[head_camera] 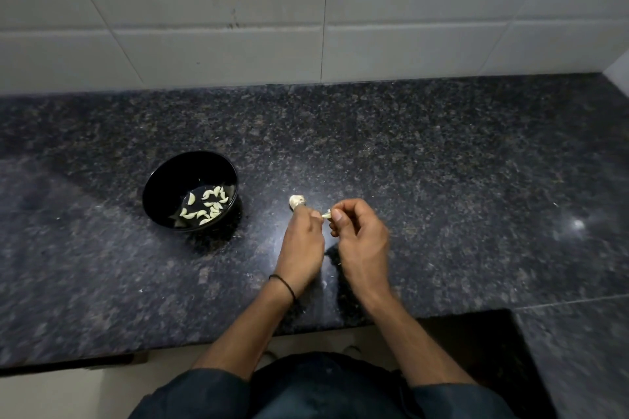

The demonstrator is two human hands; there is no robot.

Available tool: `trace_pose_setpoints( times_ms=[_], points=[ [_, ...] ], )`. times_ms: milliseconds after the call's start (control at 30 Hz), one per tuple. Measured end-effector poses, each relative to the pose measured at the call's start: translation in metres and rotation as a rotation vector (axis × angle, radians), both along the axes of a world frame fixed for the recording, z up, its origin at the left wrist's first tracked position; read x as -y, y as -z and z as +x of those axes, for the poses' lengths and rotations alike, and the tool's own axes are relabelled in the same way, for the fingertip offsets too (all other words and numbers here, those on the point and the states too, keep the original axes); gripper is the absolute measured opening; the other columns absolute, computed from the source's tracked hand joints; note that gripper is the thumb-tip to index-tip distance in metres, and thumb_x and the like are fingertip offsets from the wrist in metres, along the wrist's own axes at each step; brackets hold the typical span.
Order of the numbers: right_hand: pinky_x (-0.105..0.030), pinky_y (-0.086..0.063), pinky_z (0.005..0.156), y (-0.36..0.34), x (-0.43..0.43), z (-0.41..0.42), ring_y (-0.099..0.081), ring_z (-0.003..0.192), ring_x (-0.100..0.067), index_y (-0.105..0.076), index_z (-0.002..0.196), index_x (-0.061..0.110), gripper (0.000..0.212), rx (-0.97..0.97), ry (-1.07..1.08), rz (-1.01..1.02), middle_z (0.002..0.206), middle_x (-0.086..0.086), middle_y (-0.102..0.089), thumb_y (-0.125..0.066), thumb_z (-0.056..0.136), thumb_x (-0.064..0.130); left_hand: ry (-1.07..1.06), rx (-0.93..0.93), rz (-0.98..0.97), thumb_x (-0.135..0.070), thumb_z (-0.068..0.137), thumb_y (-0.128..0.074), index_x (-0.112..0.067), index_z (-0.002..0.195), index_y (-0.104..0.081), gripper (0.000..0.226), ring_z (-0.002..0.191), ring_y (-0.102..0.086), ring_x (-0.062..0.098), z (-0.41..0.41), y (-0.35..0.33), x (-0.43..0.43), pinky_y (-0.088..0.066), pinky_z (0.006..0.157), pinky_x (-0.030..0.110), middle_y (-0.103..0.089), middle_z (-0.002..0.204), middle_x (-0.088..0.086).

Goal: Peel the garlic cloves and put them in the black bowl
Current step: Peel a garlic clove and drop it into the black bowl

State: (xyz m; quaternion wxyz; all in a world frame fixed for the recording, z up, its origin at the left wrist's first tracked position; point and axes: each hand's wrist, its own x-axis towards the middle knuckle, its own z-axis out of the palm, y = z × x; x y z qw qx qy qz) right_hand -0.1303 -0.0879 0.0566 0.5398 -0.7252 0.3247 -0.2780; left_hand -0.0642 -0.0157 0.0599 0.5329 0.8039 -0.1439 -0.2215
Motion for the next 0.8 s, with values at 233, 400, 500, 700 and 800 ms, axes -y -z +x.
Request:
trace_pose_setpoints(
  times_ms=[233,400,500,700,800],
  points=[
    [-0.023,-0.053,0.068,-0.002,-0.001,0.000,-0.066,0.075,-0.009,-0.068,0.092,0.017,0.010,-0.048,0.019,-0.010,0.082,0.007,-0.071,-0.064,0.098,0.023,0.119,0.647,0.238,-0.019,0.097,-0.038,-0.018,0.091,-0.039,0.006,0.084,-0.031,0.015,0.008,0.016,-0.007,-0.026,0.074,0.025,-0.040,0.093,-0.001],
    [-0.021,-0.048,0.068,-0.002,-0.001,0.003,-0.064,0.080,-0.011,-0.066,0.095,0.016,0.009,-0.111,-0.009,-0.157,0.086,0.006,-0.069,-0.061,0.100,0.021,0.008,0.038,0.079,-0.017,0.106,-0.036,-0.010,0.093,-0.046,0.018,0.071,-0.042,0.013,0.007,0.003,0.000,-0.032,0.063,0.031,-0.047,0.079,-0.003],
    [-0.013,-0.045,0.065,-0.003,0.001,0.002,-0.065,0.079,-0.011,-0.063,0.095,0.019,0.007,-0.094,-0.034,-0.117,0.086,0.007,-0.068,-0.060,0.101,0.020,-0.110,-0.373,-0.203,-0.014,0.103,-0.040,-0.018,0.078,-0.044,0.026,0.058,-0.036,0.010,0.006,0.003,0.001,-0.032,0.054,0.029,-0.042,0.060,-0.009],
    [-0.018,-0.050,0.072,-0.003,0.001,0.004,-0.065,0.081,-0.006,-0.066,0.096,0.017,0.005,-0.042,-0.094,-0.098,0.088,0.009,-0.070,-0.064,0.099,0.021,0.009,0.132,0.058,-0.024,0.107,-0.035,-0.009,0.097,-0.044,0.021,0.080,-0.050,0.015,0.007,0.002,-0.004,-0.038,0.069,0.026,-0.052,0.085,-0.002],
    [-0.023,-0.051,0.072,-0.002,0.001,0.004,-0.065,0.080,-0.008,-0.066,0.095,0.015,0.002,-0.045,-0.101,-0.130,0.085,0.009,-0.069,-0.065,0.096,0.015,0.030,0.205,0.045,-0.024,0.106,-0.035,-0.008,0.096,-0.043,0.021,0.084,-0.051,0.017,0.008,0.005,-0.004,-0.041,0.076,0.027,-0.055,0.090,0.002]
  ],
)
